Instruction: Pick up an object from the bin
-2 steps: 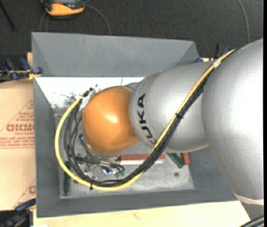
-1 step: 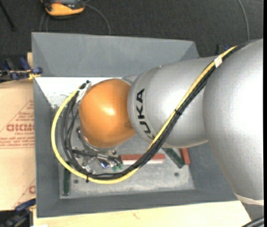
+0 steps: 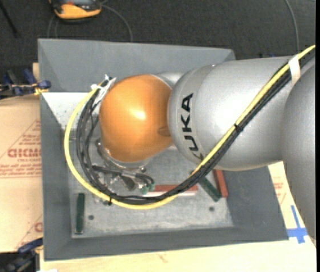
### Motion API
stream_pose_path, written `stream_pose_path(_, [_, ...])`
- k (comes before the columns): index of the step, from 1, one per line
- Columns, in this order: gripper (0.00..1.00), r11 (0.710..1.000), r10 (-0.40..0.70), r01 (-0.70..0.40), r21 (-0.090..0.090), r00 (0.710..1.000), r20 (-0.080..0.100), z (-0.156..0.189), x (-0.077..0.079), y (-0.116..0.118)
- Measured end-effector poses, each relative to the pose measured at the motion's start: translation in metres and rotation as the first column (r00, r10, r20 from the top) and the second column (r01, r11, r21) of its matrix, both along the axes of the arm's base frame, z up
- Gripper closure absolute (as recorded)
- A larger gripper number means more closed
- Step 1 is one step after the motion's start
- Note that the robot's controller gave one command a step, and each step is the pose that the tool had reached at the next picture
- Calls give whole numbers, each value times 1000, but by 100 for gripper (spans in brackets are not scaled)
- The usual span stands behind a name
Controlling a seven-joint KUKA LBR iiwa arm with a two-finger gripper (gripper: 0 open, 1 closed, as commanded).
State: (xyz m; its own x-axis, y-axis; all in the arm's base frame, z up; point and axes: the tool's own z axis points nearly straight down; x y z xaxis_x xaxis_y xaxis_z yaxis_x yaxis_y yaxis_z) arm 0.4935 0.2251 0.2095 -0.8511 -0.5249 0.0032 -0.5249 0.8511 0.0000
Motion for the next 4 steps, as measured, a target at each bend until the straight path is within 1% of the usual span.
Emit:
stream_pose_path(1, [100,1000,2,-2,9,1000,19,18,9,5])
stream_pose_path(2, [100,1000,5,-5,9,1000,16,5,9,5])
stream_pose_path(3, [0,927,375,-375,1,927,5,33,11,6])
stream_pose_path(4, [0,840,543,-543,0,839,12,71,16,6])
